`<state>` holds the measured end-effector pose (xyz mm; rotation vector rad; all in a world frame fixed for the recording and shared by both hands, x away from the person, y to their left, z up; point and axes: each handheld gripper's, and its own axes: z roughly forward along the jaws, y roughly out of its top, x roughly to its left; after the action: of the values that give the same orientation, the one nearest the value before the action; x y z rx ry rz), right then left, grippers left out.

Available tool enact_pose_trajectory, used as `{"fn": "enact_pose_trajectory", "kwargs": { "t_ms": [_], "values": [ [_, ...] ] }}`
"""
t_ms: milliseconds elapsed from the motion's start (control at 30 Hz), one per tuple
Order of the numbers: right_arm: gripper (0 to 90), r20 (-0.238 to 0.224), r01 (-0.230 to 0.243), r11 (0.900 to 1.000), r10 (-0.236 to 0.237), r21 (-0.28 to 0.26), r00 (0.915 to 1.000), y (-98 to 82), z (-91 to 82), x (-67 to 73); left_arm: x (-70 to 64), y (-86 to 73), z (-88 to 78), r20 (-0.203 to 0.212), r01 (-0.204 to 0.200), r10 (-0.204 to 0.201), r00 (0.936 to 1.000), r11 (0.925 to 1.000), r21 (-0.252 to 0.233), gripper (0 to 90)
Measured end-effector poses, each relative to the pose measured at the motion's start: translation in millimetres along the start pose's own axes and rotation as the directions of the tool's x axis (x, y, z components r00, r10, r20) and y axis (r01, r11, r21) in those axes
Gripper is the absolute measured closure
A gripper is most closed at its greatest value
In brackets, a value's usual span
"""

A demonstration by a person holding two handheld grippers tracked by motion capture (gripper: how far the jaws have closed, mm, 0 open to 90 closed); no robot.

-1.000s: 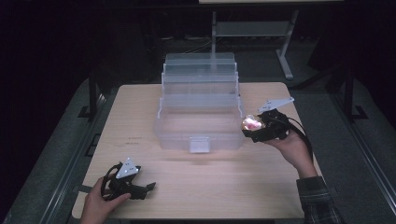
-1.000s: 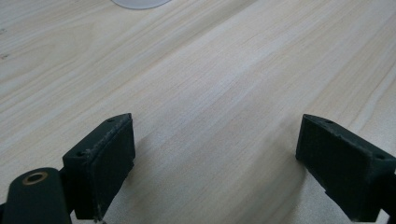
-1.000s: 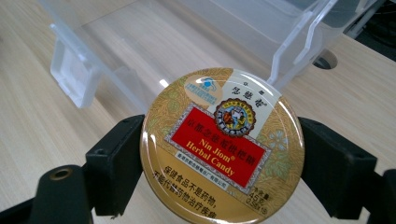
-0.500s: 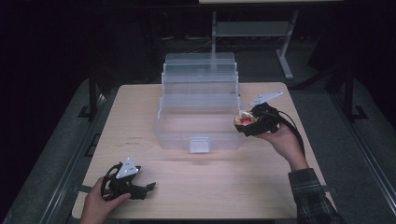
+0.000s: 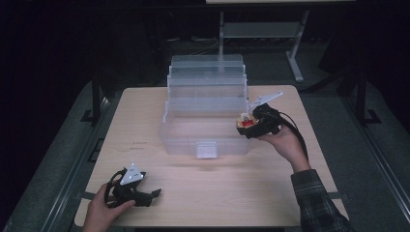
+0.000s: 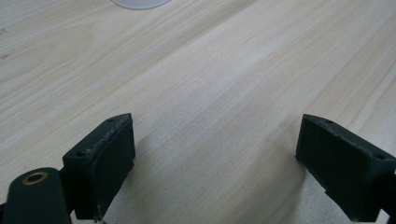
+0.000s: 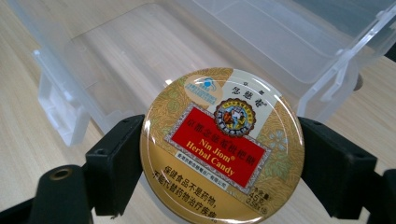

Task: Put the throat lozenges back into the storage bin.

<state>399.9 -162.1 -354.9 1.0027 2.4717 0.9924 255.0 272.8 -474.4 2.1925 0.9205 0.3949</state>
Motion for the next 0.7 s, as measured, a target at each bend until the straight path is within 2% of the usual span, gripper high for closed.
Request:
{"fn": "enact_pose_trajectory", "kwargs": {
  "t_ms": [300, 700],
  "values": [
    [19.4, -0.01, -0.008, 1.0, 0.008, 0.024, 0.9999, 1.4, 14.7, 0.0, 0.0, 0.0, 0.0, 0.0, 0.0, 0.0, 1.0, 1.0, 0.0, 10.9],
    [19.1, -0.02, -0.014, 0.999, 0.015, 0.038, 0.9997, 0.4, 22.9, 0.8, 0.0, 0.0, 0.0, 0.0, 0.0, 0.0, 1.0, 1.0, 0.0, 10.9]
  ]
}}
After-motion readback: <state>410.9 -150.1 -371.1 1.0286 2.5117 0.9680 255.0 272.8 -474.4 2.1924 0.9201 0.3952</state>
